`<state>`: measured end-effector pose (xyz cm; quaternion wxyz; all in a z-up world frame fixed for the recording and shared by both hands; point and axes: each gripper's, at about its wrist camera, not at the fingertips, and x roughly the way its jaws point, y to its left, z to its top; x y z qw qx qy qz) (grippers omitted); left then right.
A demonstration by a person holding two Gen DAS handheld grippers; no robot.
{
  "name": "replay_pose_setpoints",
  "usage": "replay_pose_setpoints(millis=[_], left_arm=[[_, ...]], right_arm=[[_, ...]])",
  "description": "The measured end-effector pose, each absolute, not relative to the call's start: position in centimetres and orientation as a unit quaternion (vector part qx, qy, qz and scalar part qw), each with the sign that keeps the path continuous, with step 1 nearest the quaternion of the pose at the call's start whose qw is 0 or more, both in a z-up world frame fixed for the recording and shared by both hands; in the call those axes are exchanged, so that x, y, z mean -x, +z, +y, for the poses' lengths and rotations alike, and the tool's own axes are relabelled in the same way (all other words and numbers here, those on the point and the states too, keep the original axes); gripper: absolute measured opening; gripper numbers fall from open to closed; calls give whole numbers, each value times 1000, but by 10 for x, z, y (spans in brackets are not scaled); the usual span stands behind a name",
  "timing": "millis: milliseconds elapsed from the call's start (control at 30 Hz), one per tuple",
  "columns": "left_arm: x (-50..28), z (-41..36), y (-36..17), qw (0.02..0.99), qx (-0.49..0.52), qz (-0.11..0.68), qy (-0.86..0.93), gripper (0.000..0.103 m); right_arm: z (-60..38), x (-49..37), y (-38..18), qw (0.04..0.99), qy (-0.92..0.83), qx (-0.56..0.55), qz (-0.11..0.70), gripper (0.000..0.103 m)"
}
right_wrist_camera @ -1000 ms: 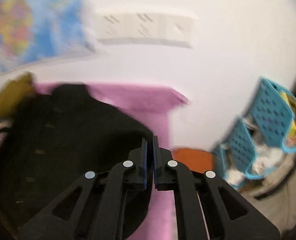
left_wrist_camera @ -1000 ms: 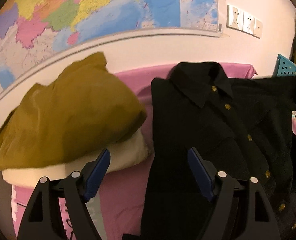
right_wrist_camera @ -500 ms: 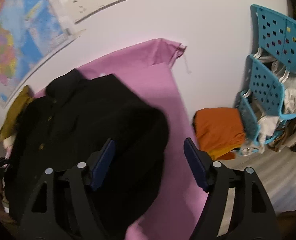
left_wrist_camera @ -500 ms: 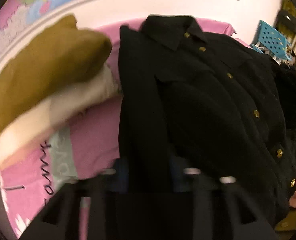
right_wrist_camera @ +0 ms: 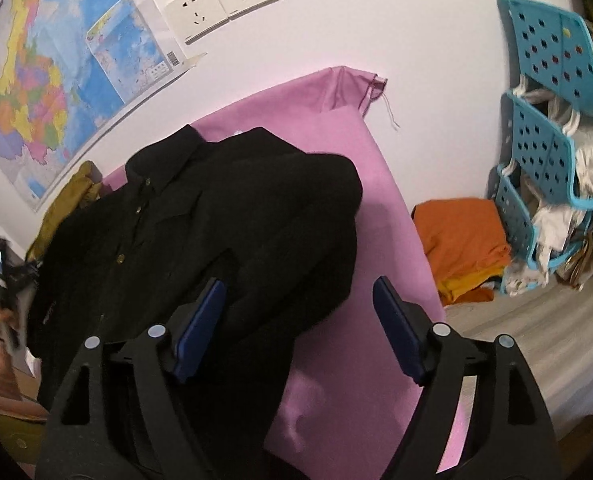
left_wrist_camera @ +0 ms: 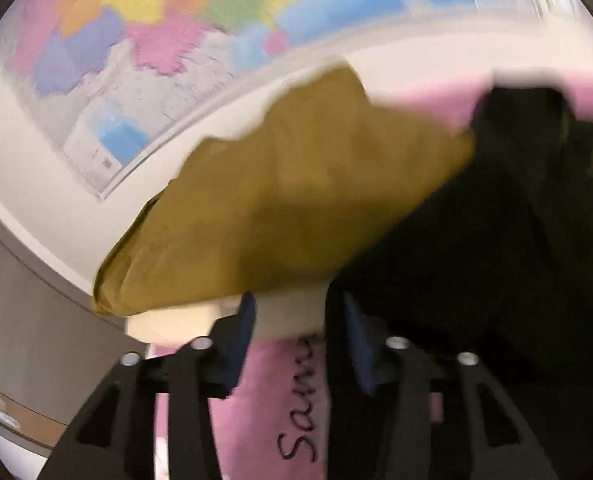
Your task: Fold large clothes
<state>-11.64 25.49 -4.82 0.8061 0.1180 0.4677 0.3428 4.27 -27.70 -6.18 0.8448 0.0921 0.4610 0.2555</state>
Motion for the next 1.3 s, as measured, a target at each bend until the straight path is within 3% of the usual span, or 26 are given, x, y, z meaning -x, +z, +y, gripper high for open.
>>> replay_pose_setpoints(millis=[100, 267, 500, 533, 567, 633, 700, 833, 933, 1100, 1133, 1167, 1200, 1300], left_arm=[[129, 251, -58, 817, -94, 467, 324, 49], [172, 246, -3, 912, 30, 347, 216, 71], [185, 194, 27, 951, 25, 291, 103, 72], [182, 181, 26, 953, 13, 292, 85, 74], [177, 167, 23, 952, -2, 297, 69, 76], [166, 145, 10, 948, -31, 315, 46, 76], [158, 128, -6, 940, -47, 336, 30, 76], [146, 124, -33, 926, -35, 376, 26, 76], [157, 134, -47, 918, -18, 393, 44, 76], [177, 170, -59, 906, 11, 414, 83, 76], [180, 176, -61, 903, 13, 419, 91, 76], [185, 186, -66, 896, 15, 430, 109, 76], [190, 196, -71, 889, 19, 439, 130, 75], [210, 224, -76, 874, 36, 449, 180, 56]], right_arm=[[-287, -30, -63, 840, 266, -114, 459, 85], [-308, 1, -58, 826, 306, -169, 443, 88], [-287, 56, -55, 804, 387, -135, 432, 89], [-283, 60, -56, 807, 384, -121, 433, 69], [-277, 62, -55, 807, 385, -103, 435, 42], [-283, 58, -42, 819, 376, -110, 420, 13], [-305, 49, -15, 849, 347, -139, 374, 7], [-338, 24, 7, 876, 284, -171, 350, 7], [-331, 1, -27, 863, 244, -137, 421, 12], [-325, -5, -79, 846, 194, -113, 484, 32], [-326, -1, -79, 850, 188, -110, 480, 43], [-327, 4, -77, 856, 172, -102, 477, 66], [-330, 10, -72, 862, 150, -95, 474, 73], [-336, 30, -55, 876, 145, -81, 452, 74]])
